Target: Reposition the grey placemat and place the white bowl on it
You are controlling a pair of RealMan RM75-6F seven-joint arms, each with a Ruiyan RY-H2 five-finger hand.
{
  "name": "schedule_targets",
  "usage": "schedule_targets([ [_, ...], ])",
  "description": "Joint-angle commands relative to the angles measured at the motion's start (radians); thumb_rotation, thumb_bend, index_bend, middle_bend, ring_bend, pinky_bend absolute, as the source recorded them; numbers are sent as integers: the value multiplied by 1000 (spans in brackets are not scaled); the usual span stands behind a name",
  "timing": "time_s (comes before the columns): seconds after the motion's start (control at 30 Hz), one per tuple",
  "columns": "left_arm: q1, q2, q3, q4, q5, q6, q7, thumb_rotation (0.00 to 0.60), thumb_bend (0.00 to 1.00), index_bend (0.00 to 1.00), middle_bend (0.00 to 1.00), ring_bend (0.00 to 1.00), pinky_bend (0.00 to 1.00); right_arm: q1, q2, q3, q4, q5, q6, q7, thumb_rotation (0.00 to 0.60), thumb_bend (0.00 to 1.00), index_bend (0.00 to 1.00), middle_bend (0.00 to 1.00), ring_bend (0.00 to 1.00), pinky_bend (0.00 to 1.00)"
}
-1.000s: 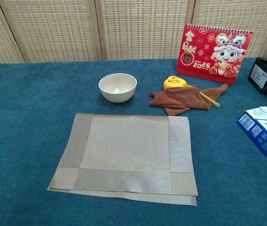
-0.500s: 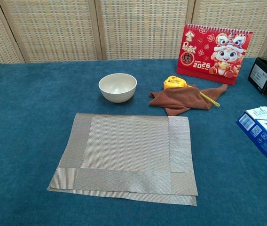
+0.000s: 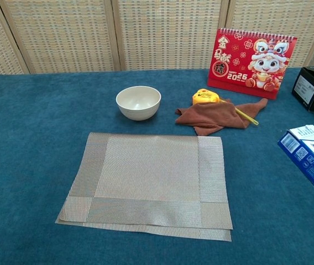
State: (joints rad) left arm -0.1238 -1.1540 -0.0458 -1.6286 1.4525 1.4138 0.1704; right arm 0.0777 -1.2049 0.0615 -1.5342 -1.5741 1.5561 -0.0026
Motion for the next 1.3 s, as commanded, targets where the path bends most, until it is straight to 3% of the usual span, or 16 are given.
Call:
schedule_targets([
  [0.03, -36, -11, -13, 3, -2, -40, 22, 600, 104, 0, 0, 0, 0, 0, 2, 0, -1, 5, -5, 11, 600, 92, 17, 0, 0, 0],
  [0.23, -144, -54, -89, -3, -27, -123, 69, 600, 118, 13, 0, 0, 0, 4, 13, -2, -4, 7, -19, 47, 600, 92, 17, 0, 0, 0],
  [0.57, -358, -199, -206, 79, -116, -306, 126, 600, 220, 194, 0, 0, 0, 14, 27, 11, 9, 48, -57, 134, 600, 89, 17, 0, 0, 0],
  [0.8, -502, -320, -250, 177, -184, -412, 224, 600, 223, 280, 0, 0, 0, 20, 36, 22, 28, 76, -82, 201, 600, 88, 17, 0, 0, 0],
  [0.97, -590, -418, -266, 267, -238, -470, 286, 600, 278, 297, 0, 0, 0, 23, 42, 27, 34, 90, -97, 237, 600, 88, 17, 0, 0, 0],
  [1.3, -729, -595, -284, 469, -357, -573, 359, 600, 282, 323, 0, 0, 0, 29, 53, 33, 46, 103, -119, 307, 600, 87, 17, 0, 0, 0],
])
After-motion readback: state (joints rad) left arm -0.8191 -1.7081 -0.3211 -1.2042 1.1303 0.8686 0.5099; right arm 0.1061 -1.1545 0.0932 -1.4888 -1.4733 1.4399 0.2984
